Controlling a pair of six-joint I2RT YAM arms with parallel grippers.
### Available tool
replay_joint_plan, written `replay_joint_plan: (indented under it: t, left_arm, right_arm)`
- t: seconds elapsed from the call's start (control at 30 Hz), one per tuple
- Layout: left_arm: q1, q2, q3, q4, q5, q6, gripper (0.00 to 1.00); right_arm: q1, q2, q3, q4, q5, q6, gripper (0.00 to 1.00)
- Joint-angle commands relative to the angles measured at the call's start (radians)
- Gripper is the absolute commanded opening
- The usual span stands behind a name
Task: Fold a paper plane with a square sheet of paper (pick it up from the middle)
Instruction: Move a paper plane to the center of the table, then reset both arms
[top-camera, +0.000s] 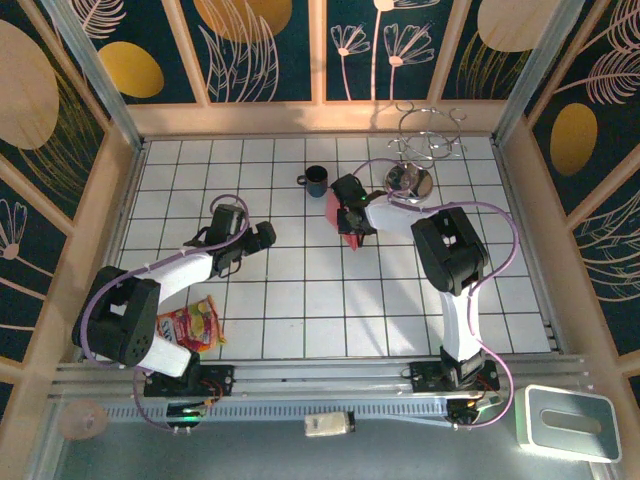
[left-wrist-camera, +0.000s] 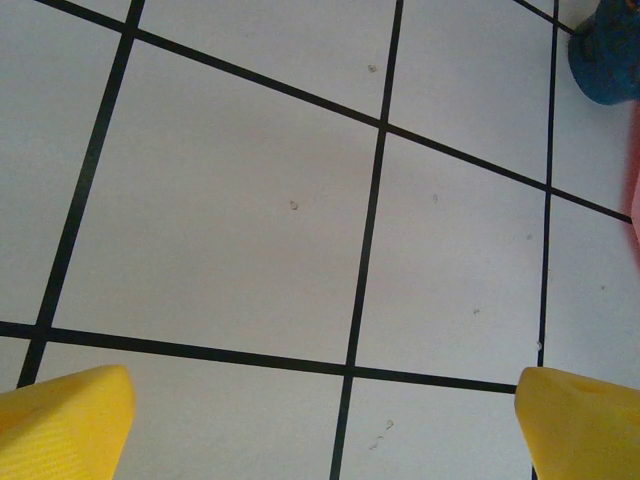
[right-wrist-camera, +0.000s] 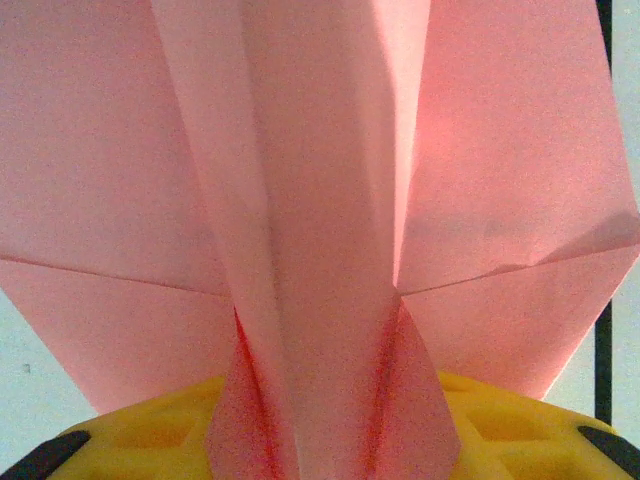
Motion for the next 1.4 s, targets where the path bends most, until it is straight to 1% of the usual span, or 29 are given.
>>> replay_joint_plan:
  t: [0.0,0.1,0.2,0.3,0.4,0.53,0.6,0.67,0.7,0.8,0.9,0.97,1.0,1.07,1.13,1.17,1.2,1.27,1.37]
  left_arm:
    - [0.008,-0.03,0.041,-0.029,-0.02,0.022,0.97]
    - [0.009,-0.049,0.054,-0.035,-0.031,0.021,0.97]
    - [0.009,-0.074,0.08,-0.047,-0.039,0.024,0.98]
    - [0.011,-0.101,0.105,-0.061,-0.068,0.033,0.98]
    - [0.013,-0.14,0.117,-0.073,-0.133,0.053,0.99]
    - [0.022,-0.221,0.084,-0.046,-0.312,0.097,0.99]
    - [0.028,-0.269,0.035,0.003,-0.42,0.121,0.99]
    - [0.032,-0.328,-0.029,0.07,-0.551,0.143,0.99]
    - [0.038,-0.356,-0.058,0.106,-0.606,0.154,0.99]
    - [0.049,-0.439,-0.165,0.261,-0.743,0.233,0.99]
    - [0.061,-0.482,-0.272,0.441,-0.826,0.343,0.99]
    - [0.068,-0.485,-0.347,0.597,-0.853,0.432,0.99]
    - [0.073,-0.479,-0.372,0.66,-0.864,0.46,0.99]
    - [0.093,-0.449,-0.413,0.759,-0.848,0.501,0.99]
    - [0.113,-0.406,-0.42,0.797,-0.825,0.52,0.99]
    - [0.125,-0.382,-0.412,0.795,-0.808,0.521,0.99]
    - [0.135,-0.36,-0.406,0.796,-0.789,0.522,0.99]
    - [0.171,-0.307,-0.398,0.807,-0.719,0.51,0.99]
    - [0.218,-0.241,-0.387,0.828,-0.621,0.499,0.99]
  right_arm:
    - [-0.009,-0.015,0.017,-0.066,0.03,-0.027,0.45]
    - [-0.01,-0.102,0.015,-0.052,0.007,-0.027,0.49]
    - [-0.01,-0.196,0.006,-0.033,0.014,-0.028,0.52]
    - [-0.011,-0.289,-0.023,-0.013,0.049,-0.019,0.56]
    - [-0.013,-0.402,-0.096,0.033,0.126,-0.005,0.62]
    - [-0.036,-0.603,-0.278,0.141,0.237,0.025,0.71]
    - [-0.087,-0.706,-0.373,0.192,0.272,0.042,0.75]
    - [-0.138,-0.815,-0.47,0.247,0.304,0.048,0.82]
    - [-0.159,-0.857,-0.508,0.274,0.321,0.046,0.85]
    - [-0.234,-0.965,-0.631,0.35,0.381,0.039,0.99]
    - [-0.305,-1.021,-0.718,0.417,0.449,0.03,0.99]
    - [-0.348,-1.037,-0.773,0.469,0.507,0.027,0.99]
    - [-0.369,-1.042,-0.794,0.497,0.515,0.026,0.99]
    - [-0.443,-1.038,-0.825,0.523,0.505,0.053,0.99]
    - [-0.535,-1.027,-0.836,0.526,0.431,0.083,0.98]
    - [-0.585,-1.017,-0.847,0.543,0.377,0.081,0.98]
    - [-0.615,-1.009,-0.865,0.579,0.356,0.065,0.97]
    - [-0.639,-1.0,-0.928,0.706,0.371,0.0,0.97]
    - [-0.64,-0.996,-1.018,0.895,0.389,-0.102,0.97]
